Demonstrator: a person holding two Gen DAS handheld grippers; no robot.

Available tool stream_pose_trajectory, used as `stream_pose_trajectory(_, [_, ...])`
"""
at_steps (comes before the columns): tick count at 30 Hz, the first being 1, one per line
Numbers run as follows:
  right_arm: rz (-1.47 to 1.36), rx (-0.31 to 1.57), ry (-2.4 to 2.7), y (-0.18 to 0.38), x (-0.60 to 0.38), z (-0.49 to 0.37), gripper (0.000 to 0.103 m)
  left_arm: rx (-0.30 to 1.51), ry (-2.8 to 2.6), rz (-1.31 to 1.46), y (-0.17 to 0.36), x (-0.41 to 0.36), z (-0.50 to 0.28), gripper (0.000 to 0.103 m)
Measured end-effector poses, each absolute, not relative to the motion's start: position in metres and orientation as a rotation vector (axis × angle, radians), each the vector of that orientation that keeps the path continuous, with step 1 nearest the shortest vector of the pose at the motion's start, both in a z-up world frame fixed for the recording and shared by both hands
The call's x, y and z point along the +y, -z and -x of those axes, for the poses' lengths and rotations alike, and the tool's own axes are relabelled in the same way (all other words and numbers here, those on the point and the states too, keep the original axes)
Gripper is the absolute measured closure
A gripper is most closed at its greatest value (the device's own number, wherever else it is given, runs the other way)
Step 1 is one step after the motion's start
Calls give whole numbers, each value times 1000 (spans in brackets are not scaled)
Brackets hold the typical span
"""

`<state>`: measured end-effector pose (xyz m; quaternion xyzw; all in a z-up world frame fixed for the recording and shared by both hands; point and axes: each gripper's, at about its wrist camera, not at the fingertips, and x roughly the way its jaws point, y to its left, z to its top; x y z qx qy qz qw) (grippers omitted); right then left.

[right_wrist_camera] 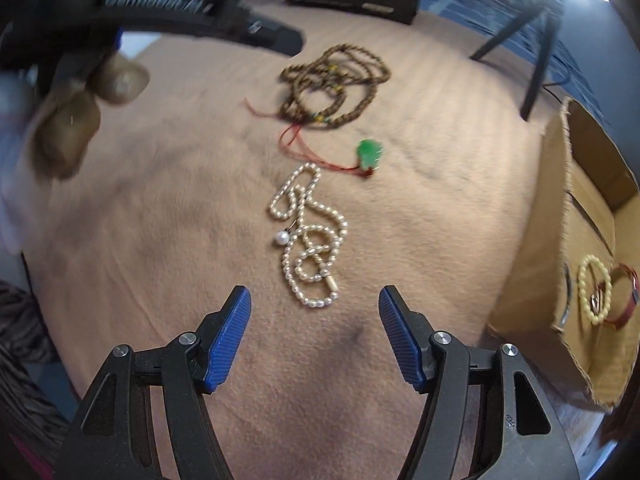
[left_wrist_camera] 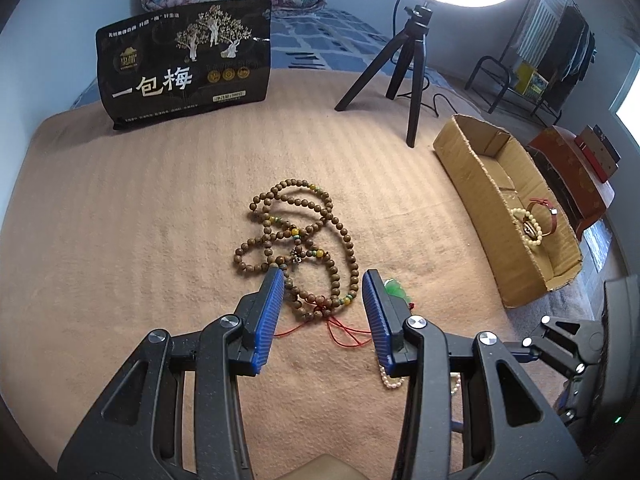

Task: Organize jewelry
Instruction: 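Move the left tool to the wooden bead necklace while the right tool approaches the pearl necklace, then close the left tool on the wooden beads while the right tool grasps the pearl necklace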

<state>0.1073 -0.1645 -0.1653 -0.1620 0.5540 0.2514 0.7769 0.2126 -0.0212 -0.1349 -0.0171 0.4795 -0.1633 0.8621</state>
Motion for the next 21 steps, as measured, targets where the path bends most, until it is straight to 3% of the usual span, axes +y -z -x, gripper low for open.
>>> stream_pose_trajectory(3, [370, 1207, -543, 172, -163, -110, 38, 1014, 337, 41, 140, -19, -217, 62])
stream_pose_trajectory(10, [356, 1206, -509, 175, -172, -124, 62, 1053, 334, 89, 153, -12, -232, 62])
stream_pose_trajectory(14, [345, 1199, -510, 175, -174, -129, 66, 1081, 333, 124, 161, -11, -244, 62])
stream_pose_trajectory(17, [352, 1189, -514, 176, -171, -130, 66, 1109, 333, 159, 167, -11, -253, 45])
stream_pose_trajectory(21, [353, 1187, -524, 177, -167, -132, 66, 1130, 332, 202, 173, -13, -264, 43])
